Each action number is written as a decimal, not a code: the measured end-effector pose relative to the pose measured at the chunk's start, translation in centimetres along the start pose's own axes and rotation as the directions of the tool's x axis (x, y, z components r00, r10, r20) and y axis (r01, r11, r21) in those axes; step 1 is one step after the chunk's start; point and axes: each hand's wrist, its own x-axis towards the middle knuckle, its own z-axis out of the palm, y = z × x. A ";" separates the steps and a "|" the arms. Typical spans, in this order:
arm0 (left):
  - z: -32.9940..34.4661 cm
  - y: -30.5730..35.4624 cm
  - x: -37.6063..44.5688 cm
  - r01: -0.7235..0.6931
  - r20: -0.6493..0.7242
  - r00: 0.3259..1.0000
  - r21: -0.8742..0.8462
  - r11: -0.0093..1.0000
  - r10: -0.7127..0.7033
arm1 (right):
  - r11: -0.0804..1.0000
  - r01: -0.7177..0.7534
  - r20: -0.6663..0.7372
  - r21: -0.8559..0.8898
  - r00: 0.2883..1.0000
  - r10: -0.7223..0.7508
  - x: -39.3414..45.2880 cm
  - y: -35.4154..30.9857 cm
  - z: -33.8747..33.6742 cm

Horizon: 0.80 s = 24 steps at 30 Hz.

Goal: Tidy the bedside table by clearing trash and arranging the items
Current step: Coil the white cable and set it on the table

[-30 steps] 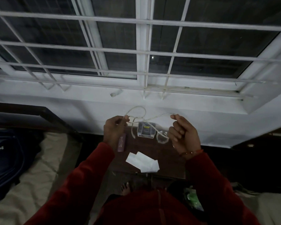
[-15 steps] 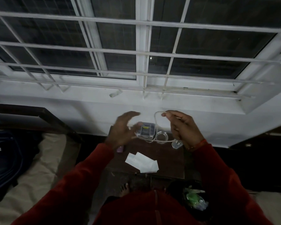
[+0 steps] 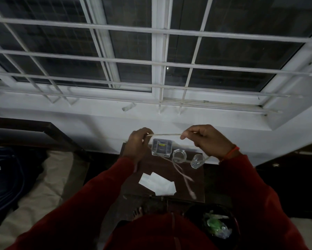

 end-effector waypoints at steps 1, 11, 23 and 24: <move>-0.5 -0.3 0.3 0.099 -0.008 0.995 -0.069 0.993 -0.099 | 0.996 0.003 -0.005 -0.085 1.000 -0.003 0.1 0.3 -0.7; -2.8 1.7 2.5 0.181 -0.116 0.974 -0.105 0.978 -0.193 | 0.926 -0.101 -0.320 -0.364 0.947 -0.023 1.3 3.0 -3.4; -4.2 6.0 3.9 -0.247 0.140 0.962 0.078 0.966 0.234 | 0.863 0.095 -0.062 0.497 0.995 -0.074 3.5 -2.1 -0.1; -4.5 5.3 3.9 -0.238 0.163 0.960 0.046 0.970 0.228 | 0.810 0.113 -0.130 0.576 0.990 -0.046 3.6 -2.1 -0.9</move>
